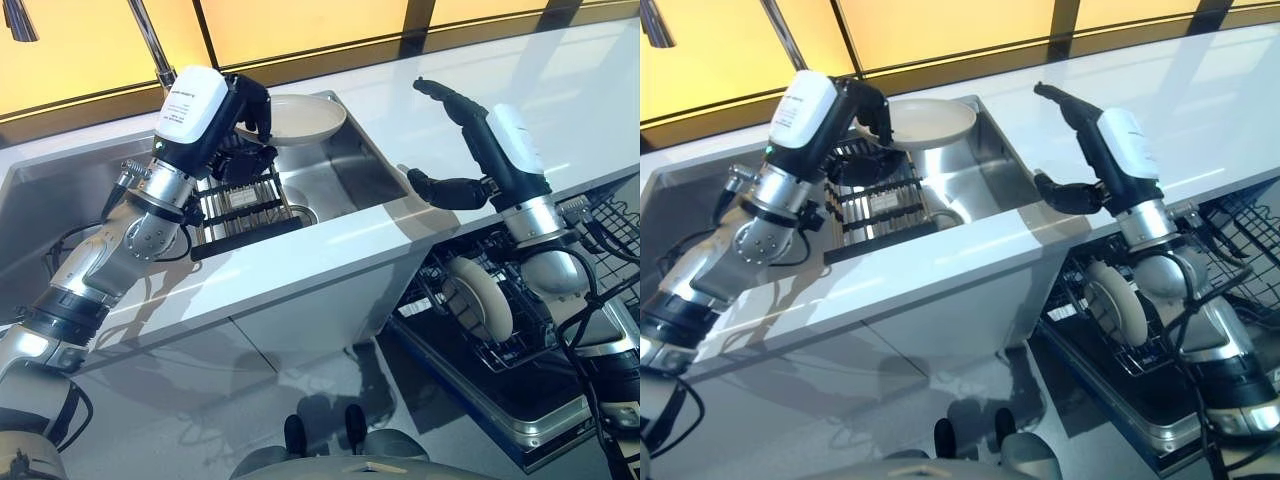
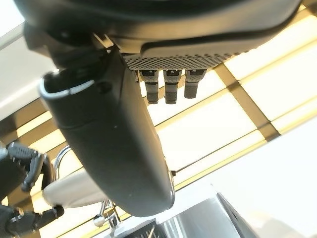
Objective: Pick up plates and place into dishwasher.
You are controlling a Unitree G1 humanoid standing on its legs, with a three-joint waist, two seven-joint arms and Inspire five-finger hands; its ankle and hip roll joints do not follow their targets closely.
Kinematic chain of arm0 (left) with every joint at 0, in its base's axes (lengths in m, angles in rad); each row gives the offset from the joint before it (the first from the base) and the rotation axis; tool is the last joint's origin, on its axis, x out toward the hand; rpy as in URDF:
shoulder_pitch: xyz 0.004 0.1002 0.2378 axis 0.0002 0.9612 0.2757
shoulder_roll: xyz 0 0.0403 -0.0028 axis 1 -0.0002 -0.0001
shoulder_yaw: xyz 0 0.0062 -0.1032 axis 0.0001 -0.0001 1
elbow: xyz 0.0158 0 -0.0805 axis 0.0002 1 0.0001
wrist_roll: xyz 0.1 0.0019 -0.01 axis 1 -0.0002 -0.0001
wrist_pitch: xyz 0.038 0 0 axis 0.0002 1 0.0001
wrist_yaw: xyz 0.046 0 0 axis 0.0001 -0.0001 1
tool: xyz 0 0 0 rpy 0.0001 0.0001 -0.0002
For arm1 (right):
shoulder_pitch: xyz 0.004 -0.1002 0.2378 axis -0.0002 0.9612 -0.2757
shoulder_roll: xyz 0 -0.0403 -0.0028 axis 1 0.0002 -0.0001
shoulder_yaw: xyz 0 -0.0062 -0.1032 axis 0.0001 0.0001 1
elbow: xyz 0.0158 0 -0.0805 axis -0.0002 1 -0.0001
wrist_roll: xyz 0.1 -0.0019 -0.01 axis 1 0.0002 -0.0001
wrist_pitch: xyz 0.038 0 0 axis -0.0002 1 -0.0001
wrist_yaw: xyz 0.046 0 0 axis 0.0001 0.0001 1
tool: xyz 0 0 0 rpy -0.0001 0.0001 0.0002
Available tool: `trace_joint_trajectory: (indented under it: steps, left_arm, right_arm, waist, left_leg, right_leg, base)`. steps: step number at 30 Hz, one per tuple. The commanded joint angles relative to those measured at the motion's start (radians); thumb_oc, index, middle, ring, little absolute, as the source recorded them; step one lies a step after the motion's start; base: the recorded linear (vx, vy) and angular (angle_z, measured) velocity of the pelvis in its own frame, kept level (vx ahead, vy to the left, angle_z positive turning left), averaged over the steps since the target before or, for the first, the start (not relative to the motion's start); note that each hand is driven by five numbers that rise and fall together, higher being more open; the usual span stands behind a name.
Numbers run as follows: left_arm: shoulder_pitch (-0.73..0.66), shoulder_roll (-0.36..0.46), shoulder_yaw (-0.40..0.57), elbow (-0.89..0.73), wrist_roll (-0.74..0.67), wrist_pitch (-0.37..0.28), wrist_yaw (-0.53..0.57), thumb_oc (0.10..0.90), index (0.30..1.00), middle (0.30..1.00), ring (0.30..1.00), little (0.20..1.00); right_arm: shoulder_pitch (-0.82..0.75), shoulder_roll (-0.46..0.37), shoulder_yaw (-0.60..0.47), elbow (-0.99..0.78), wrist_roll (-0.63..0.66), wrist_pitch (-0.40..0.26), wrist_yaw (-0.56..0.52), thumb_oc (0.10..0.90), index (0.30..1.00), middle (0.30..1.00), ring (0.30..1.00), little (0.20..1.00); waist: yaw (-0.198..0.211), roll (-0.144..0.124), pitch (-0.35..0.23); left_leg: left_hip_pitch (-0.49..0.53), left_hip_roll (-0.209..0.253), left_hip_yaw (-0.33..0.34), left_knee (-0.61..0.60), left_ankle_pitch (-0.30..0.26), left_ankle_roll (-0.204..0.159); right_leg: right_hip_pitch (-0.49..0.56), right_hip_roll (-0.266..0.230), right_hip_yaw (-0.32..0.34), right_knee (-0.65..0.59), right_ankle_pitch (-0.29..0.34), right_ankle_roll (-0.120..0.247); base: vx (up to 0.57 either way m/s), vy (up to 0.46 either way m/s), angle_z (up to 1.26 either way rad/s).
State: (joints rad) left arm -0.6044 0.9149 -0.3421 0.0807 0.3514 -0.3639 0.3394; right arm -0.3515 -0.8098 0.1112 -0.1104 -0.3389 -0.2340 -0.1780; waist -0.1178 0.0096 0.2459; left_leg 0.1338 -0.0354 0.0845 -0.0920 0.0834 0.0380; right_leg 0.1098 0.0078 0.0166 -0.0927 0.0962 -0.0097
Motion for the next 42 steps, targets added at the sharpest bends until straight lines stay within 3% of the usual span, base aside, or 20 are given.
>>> trace_joint_trajectory:
  steps: [1,7,18,26,42]
  left_arm:
    - [-0.134,-0.016,-0.031,-0.022,-0.089,-0.033,0.001,0.1,0.3,0.3,0.3,0.2]
    - [-0.152,-0.025,-0.055,-0.059,-0.12,-0.058,-0.038,0.1,0.3,0.3,0.3,0.2]
    - [-0.192,-0.044,-0.086,-0.096,-0.167,-0.073,-0.079,0.1,0.3,0.3,0.3,0.2]
    - [-0.2,-0.035,-0.086,-0.126,-0.172,-0.072,-0.071,0.1,0.3,0.3,0.3,0.2]
    - [-0.2,-0.058,-0.076,-0.155,-0.153,-0.08,-0.077,0.1,0.3,0.3,0.3,0.2]
  right_arm:
    - [-0.132,-0.083,0.015,0.055,-0.061,0.003,-0.129,0.8,0.9,0.9,0.9,0.9]
    - [-0.195,-0.105,0.048,0.083,-0.178,0.04,-0.171,0.8,0.9,0.9,0.9,0.9]
    - [-0.277,-0.136,0.15,0.128,-0.263,0.043,-0.093,0.8,0.9,0.9,0.9,0.9]
    - [-0.305,-0.181,0.227,0.119,-0.218,0.051,0.073,0.8,0.9,0.9,0.9,0.9]
    - [-0.298,-0.141,0.243,0.138,-0.201,0.039,0.091,0.8,0.9,0.9,0.9,0.9]
  waist:
    - [0.025,0.002,-0.185]
    - [0.034,-0.002,-0.186]
    - [0.04,-0.009,-0.192]
    - [0.04,-0.016,-0.197]
    - [0.043,-0.017,-0.193]
  left_leg:
    - [0.049,-0.047,-0.045,0.005,-0.174,0.023]
    - [0.048,-0.048,-0.055,0.005,-0.173,0.025]
    - [0.046,-0.049,-0.061,0.005,-0.172,0.025]
    - [0.041,-0.048,-0.061,0.005,-0.166,0.021]
    - [0.043,-0.049,-0.064,0.005,-0.168,0.023]
  right_leg:
    - [0.069,0.048,-0.039,0.005,-0.135,0.032]
    - [0.069,0.048,-0.041,0.005,-0.134,0.033]
    - [0.067,0.048,-0.049,0.005,-0.135,0.032]
    - [0.065,0.046,-0.056,0.005,-0.135,0.031]
    - [0.067,0.047,-0.057,0.005,-0.136,0.028]
  base:
    - [0.0,0.0,0.0]
    - [0.0,0.0,0.0]
    - [0.0,0.0,0.0]
    - [0.0,-0.001,0.02]
    - [0.0,0.0,0.0]
